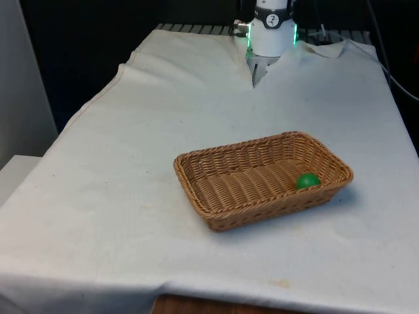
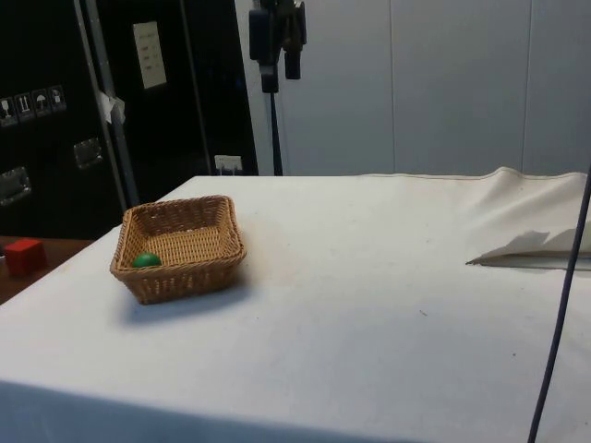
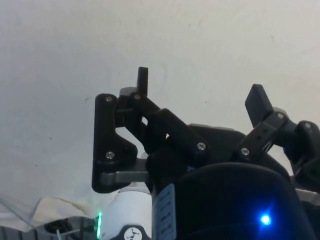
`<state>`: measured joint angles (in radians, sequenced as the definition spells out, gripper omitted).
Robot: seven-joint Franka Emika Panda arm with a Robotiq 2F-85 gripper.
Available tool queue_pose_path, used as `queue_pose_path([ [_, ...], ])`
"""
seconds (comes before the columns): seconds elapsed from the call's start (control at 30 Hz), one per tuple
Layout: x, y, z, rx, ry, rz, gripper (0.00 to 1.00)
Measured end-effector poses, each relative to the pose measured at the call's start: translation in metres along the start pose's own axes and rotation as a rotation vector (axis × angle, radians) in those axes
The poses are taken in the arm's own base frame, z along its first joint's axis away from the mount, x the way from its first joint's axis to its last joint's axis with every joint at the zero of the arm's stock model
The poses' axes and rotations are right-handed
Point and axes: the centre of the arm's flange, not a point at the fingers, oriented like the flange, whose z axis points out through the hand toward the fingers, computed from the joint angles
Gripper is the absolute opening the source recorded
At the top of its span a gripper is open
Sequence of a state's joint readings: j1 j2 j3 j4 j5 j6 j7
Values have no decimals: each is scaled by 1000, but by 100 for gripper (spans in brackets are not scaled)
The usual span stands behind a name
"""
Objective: Pick up the ball and place it into the basket.
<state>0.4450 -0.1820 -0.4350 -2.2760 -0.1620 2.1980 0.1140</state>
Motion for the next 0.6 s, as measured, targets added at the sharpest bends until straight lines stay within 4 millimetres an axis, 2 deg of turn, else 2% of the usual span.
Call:
queue_pose_path([
  [0.6, -11, 13, -21, -18, -20, 22, 100],
])
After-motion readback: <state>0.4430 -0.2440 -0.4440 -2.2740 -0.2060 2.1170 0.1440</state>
